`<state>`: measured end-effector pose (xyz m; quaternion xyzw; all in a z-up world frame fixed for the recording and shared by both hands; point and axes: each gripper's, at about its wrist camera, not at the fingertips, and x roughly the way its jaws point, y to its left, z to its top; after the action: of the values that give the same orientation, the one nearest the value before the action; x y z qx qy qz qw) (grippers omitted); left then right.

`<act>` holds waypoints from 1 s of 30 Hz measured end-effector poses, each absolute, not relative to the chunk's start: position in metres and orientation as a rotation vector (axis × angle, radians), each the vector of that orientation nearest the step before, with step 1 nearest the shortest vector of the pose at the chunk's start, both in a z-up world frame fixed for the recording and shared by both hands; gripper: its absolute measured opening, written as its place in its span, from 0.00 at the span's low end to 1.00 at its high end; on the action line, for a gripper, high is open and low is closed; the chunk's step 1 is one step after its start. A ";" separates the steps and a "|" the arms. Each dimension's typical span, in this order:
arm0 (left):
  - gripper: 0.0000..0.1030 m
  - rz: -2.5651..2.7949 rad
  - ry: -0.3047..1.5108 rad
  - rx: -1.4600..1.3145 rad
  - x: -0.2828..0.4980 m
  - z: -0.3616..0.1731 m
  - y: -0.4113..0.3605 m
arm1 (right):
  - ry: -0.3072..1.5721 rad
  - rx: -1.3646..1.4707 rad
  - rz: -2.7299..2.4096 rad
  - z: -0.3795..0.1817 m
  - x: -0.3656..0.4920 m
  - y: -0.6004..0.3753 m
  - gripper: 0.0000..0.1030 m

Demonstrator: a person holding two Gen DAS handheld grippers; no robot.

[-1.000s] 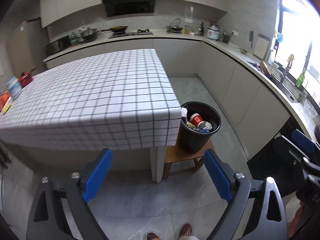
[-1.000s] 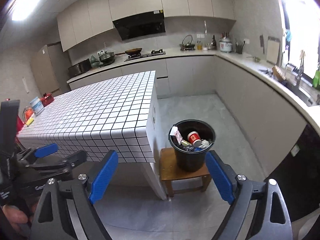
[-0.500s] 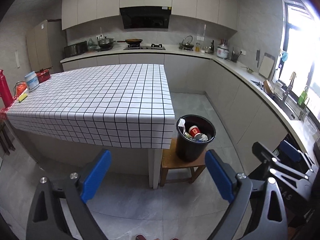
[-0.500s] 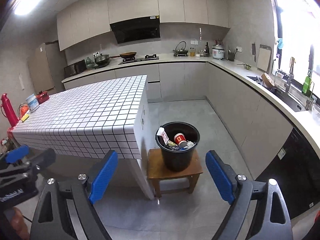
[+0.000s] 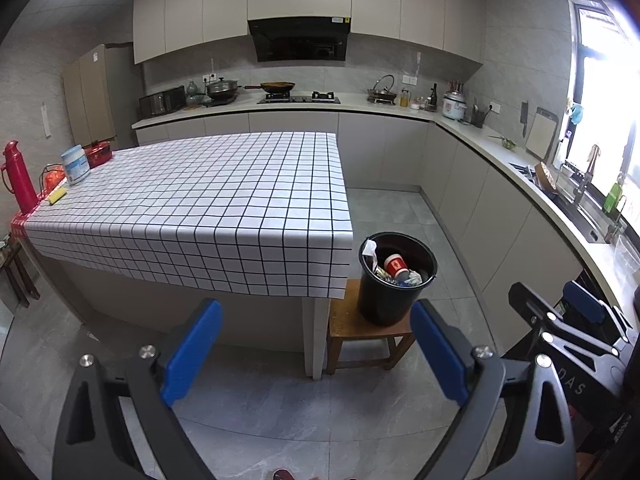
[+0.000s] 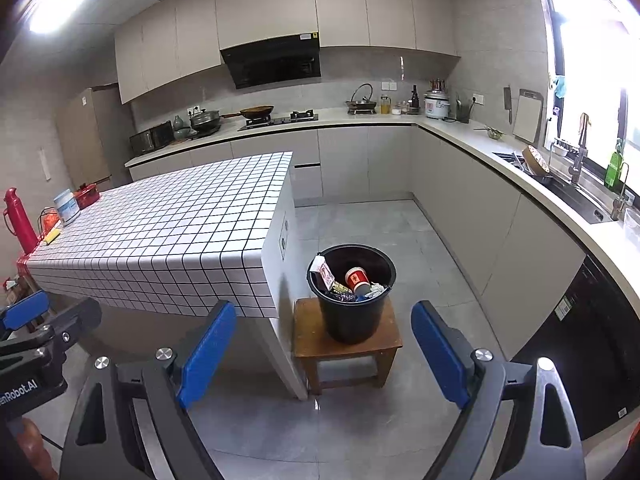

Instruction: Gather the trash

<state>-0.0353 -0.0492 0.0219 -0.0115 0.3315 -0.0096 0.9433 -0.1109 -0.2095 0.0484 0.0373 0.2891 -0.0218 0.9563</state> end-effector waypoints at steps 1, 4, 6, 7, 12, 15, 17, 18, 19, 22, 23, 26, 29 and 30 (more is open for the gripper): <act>0.94 -0.017 0.674 -0.021 -0.036 0.022 -0.048 | 0.589 0.078 -0.041 0.048 -0.110 -0.209 0.88; 0.97 -0.011 0.669 -0.016 -0.036 0.023 -0.048 | 0.596 0.080 -0.034 0.047 -0.107 -0.208 0.88; 0.97 -0.008 0.667 -0.015 -0.036 0.023 -0.048 | 0.598 0.082 -0.031 0.046 -0.107 -0.207 0.88; 0.97 -0.008 0.668 -0.015 -0.035 0.023 -0.047 | 0.598 0.082 -0.029 0.046 -0.106 -0.207 0.88; 0.98 -0.007 0.676 -0.017 -0.031 0.023 -0.045 | 0.597 0.081 -0.028 0.046 -0.102 -0.205 0.88; 0.98 -0.006 0.679 -0.016 -0.029 0.022 -0.044 | 0.601 0.080 -0.031 0.045 -0.100 -0.204 0.89; 0.98 -0.008 0.682 -0.016 -0.028 0.022 -0.044 | 0.606 0.082 -0.032 0.043 -0.098 -0.204 0.89; 0.98 -0.008 0.683 -0.017 -0.027 0.022 -0.044 | 0.608 0.083 -0.031 0.043 -0.098 -0.204 0.89; 0.98 -0.010 0.685 -0.018 -0.027 0.022 -0.043 | 0.611 0.084 -0.031 0.042 -0.097 -0.204 0.89; 0.98 -0.017 0.686 -0.022 -0.025 0.023 -0.042 | 0.612 0.086 -0.032 0.043 -0.095 -0.203 0.89; 0.98 -0.017 0.685 -0.022 -0.025 0.023 -0.042 | 0.612 0.086 -0.032 0.043 -0.095 -0.203 0.89; 0.98 -0.019 0.690 -0.020 -0.024 0.023 -0.041 | 0.613 0.087 -0.033 0.043 -0.094 -0.203 0.89; 0.98 -0.023 0.695 -0.022 -0.023 0.023 -0.040 | 0.616 0.089 -0.033 0.042 -0.093 -0.202 0.89; 0.98 -0.024 0.697 -0.024 -0.022 0.023 -0.039 | 0.616 0.090 -0.034 0.042 -0.092 -0.202 0.89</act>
<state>-0.0218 -0.0391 0.0226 -0.0116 0.3413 -0.0119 0.9398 -0.0922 -0.2016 0.0425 0.0443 0.3030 -0.0166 0.9518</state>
